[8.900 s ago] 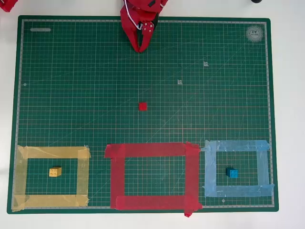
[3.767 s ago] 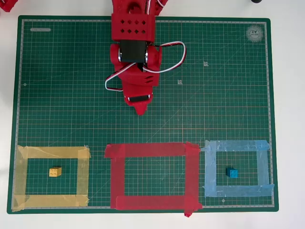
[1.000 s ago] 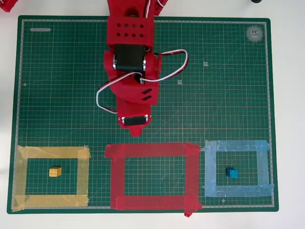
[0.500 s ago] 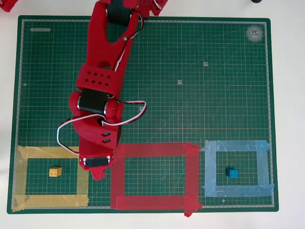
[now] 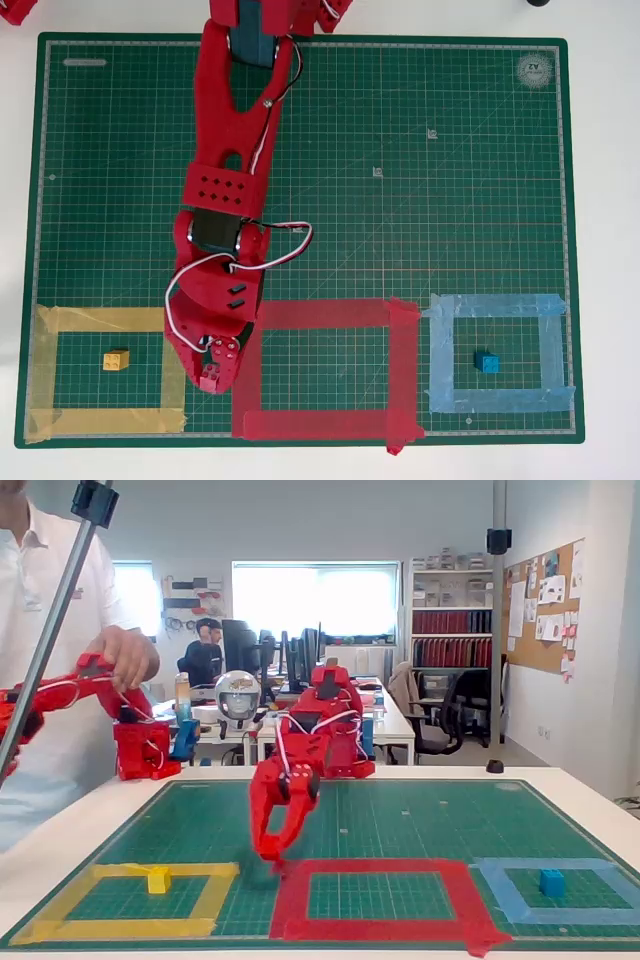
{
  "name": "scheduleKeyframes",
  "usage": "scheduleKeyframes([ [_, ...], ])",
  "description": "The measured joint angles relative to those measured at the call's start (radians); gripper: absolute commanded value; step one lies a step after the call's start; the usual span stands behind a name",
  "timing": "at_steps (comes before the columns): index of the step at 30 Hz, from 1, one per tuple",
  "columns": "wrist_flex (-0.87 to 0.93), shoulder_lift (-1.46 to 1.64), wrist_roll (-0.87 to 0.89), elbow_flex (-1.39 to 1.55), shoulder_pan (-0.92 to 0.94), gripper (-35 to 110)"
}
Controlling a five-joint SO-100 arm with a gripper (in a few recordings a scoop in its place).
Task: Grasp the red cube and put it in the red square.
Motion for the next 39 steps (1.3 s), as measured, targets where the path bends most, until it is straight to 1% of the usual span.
scheduleKeyframes([
  [3,-0.009,0.106,-0.078,0.164,-0.035,-1],
  [8,-0.009,0.325,-0.114,0.466,-0.097,-1],
  [11,-0.009,0.393,-0.112,0.554,-0.140,-1],
  [14,-0.009,0.405,-0.095,0.572,-0.158,-2],
  [19,-0.009,0.388,-0.031,0.541,-0.173,-2],
  [23,0.006,0.296,0.035,0.428,-0.175,-2],
  [27,0.137,0.224,0.127,0.270,-0.173,-2],
  [30,0.184,0.198,0.155,0.209,-0.173,-2],
  [36,0.327,0.120,0.163,0.061,-0.173,-2],
  [39,0.357,0.092,0.153,0.023,-0.173,-2],
])
